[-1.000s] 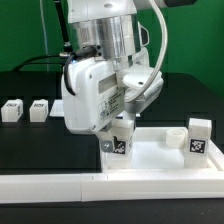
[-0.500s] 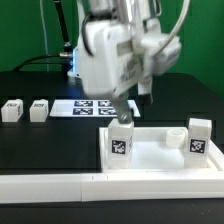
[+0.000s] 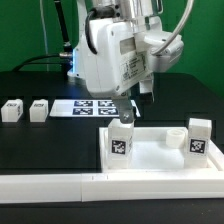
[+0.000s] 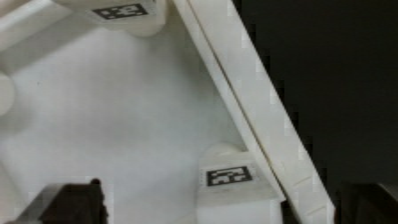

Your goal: Assemble square table

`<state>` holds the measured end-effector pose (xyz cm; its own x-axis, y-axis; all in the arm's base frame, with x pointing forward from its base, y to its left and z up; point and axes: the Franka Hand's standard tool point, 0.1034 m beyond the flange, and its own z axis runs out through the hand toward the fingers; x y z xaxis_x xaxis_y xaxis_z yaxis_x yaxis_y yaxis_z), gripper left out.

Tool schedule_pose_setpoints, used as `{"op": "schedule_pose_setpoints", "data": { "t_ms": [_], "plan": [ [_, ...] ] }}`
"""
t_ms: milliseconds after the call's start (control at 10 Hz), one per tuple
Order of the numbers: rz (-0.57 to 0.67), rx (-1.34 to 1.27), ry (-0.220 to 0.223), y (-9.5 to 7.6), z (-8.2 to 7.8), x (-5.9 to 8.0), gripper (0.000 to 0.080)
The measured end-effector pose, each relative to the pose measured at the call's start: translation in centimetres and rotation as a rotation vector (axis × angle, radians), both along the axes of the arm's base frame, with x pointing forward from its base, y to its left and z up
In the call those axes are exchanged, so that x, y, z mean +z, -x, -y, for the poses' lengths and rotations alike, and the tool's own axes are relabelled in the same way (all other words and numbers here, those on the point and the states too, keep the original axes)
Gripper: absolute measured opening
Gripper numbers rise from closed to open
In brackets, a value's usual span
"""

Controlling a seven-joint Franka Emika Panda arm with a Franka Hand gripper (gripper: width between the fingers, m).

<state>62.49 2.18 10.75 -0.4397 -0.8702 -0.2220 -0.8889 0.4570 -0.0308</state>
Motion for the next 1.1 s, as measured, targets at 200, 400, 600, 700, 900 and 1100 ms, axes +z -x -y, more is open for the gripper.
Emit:
{"op": "schedule_pose_setpoints", "data": {
  "t_ms": [200, 400, 600, 700, 900, 1100],
  "plan": [
    [-0.001, 0.0, 0.0, 0.0, 0.0, 0.0, 0.0649],
    [0.01, 0.06, 0.008, 0.0, 0.0, 0.0, 0.0649],
    [0.037, 0.261, 0.027, 1.2, -0.2, 0.4, 0.0649],
    [0.049, 0.391, 0.044, 2.1, -0.2, 0.1, 0.0649],
    [0.071, 0.571, 0.073, 2.5, -0.1, -0.2, 0.0649],
    [0.099, 0.725, 0.091, 2.6, 0.0, -0.3, 0.0649]
  ]
}}
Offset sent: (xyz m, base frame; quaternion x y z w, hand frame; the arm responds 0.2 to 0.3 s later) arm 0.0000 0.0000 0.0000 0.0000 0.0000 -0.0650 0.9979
